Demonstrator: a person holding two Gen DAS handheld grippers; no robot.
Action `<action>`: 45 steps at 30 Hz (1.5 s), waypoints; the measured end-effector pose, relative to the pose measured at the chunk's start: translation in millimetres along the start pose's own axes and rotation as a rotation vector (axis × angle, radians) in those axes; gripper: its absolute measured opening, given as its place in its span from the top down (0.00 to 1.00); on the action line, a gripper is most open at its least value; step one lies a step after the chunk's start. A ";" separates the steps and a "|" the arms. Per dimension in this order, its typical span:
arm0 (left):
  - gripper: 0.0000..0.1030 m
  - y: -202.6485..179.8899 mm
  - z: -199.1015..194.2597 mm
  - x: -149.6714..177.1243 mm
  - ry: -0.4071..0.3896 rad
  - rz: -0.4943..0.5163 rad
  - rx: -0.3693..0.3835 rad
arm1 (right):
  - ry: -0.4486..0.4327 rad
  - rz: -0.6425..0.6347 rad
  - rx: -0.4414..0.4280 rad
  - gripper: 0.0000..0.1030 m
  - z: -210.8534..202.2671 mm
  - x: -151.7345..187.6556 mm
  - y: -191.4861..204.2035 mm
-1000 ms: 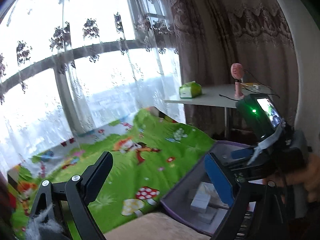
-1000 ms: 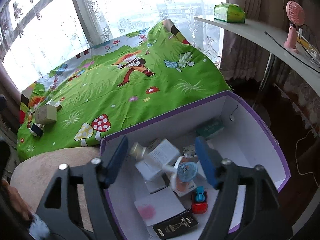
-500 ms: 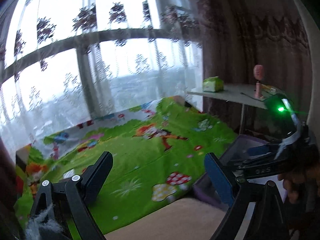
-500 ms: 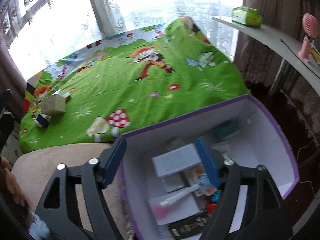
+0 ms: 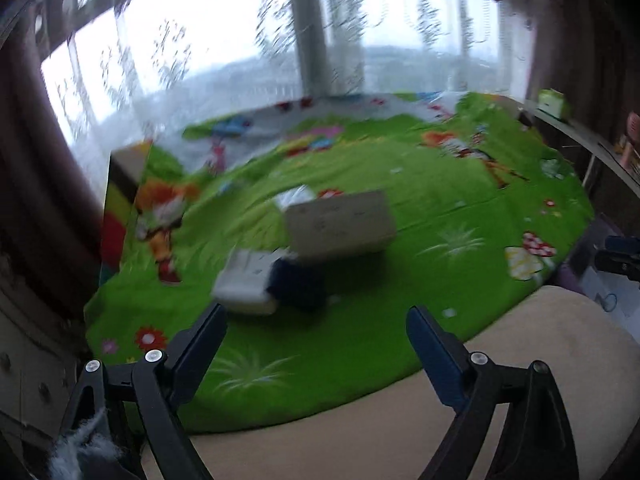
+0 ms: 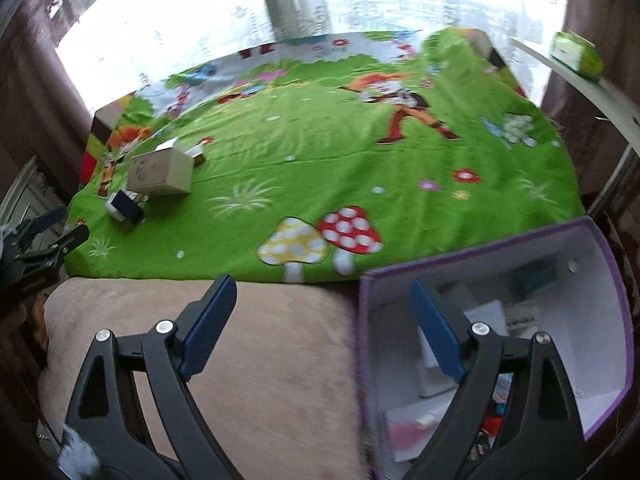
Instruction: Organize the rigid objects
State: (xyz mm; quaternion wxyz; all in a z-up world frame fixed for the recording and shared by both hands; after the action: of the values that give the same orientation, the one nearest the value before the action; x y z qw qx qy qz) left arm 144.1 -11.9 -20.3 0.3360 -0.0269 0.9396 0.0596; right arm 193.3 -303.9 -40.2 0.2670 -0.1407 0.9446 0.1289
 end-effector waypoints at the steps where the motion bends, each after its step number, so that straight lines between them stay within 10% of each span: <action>1: 0.11 4.7 5.8 -0.1 0.017 0.001 -0.002 | 0.004 -0.004 -0.004 0.12 2.7 -1.6 4.2; 13: 0.17 1.6 77.0 -12.9 0.166 0.192 -0.119 | 0.066 -0.122 -0.063 0.11 47.7 -29.5 71.0; 16: 0.49 -1.6 94.9 -11.7 0.193 0.252 -0.156 | 0.083 -0.150 -0.072 0.11 56.3 -31.3 81.9; 20: 0.49 -2.9 95.4 -10.4 0.172 0.257 -0.154 | 0.103 -0.179 -0.081 0.10 66.1 -35.0 95.7; 34: 0.49 76.3 48.1 -25.7 -0.051 -0.441 0.251 | 0.071 -0.186 -0.101 0.01 92.0 -68.7 178.3; 45: 0.49 109.9 41.6 -13.0 -0.143 -0.581 0.246 | 0.082 -0.103 -0.020 0.00 128.6 -90.5 223.7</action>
State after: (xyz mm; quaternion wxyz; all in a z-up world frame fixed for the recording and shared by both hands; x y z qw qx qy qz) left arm 170.3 102.6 -33.6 0.4047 -0.2490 0.8668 -0.1509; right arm 252.7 -37.7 -59.6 0.2328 -0.1971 0.9450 0.1183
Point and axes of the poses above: each gripper's, at about its wrist camera, not at the fingertips, and z roughly the way its jaws point, y to its left, x to its underside, the point moved 8 cm from there along z, roughly the way its jaws point, and after that the axes turned 5 degrees about y, right-handed, at the moved point
